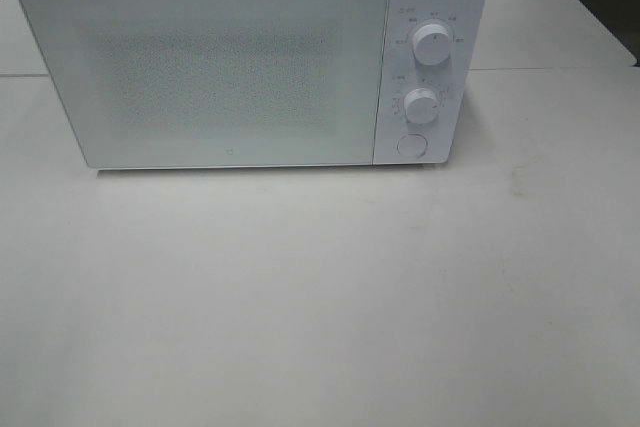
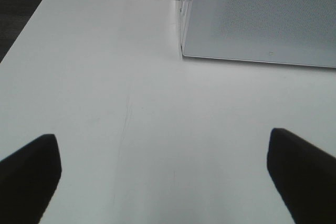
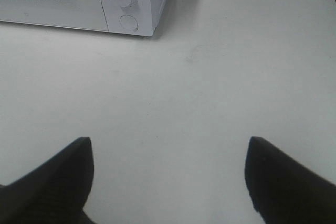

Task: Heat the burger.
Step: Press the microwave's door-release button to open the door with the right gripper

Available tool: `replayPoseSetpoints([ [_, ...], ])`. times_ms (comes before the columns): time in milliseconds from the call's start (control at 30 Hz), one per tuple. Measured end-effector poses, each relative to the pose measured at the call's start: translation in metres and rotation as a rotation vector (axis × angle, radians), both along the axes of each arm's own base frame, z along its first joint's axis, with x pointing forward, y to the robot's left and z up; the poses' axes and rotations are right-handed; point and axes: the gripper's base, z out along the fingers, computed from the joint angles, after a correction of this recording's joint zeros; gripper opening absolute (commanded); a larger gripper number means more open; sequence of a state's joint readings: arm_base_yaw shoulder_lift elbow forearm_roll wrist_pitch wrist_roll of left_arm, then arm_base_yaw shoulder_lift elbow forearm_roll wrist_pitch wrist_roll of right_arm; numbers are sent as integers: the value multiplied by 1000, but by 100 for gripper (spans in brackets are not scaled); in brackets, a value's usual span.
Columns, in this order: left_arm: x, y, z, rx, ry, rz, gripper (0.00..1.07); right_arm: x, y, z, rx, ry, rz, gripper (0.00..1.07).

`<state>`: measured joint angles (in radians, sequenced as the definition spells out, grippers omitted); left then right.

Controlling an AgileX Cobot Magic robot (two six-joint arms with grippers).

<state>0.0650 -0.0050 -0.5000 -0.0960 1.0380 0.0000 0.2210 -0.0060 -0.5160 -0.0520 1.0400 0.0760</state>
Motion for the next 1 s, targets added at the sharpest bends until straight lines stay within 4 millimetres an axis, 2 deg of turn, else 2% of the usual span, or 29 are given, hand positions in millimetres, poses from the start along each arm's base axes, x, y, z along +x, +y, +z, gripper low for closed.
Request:
replayPoseSetpoints([
  [667, 0, 0, 0, 0, 0, 0, 100, 1, 0, 0, -1, 6, 0, 76],
  [800, 0, 0, 0, 0, 0, 0, 100, 17, 4, 10, 1, 17, 1, 76],
  [900, 0, 0, 0, 0, 0, 0, 100, 20, 5, 11, 1, 14, 2, 76],
  [967, 0, 0, 0, 0, 0, 0, 100, 39, 9, 16, -1, 16, 6, 76],
  [1000, 0, 0, 0, 0, 0, 0, 100, 39, 9, 16, -1, 16, 6, 76],
])
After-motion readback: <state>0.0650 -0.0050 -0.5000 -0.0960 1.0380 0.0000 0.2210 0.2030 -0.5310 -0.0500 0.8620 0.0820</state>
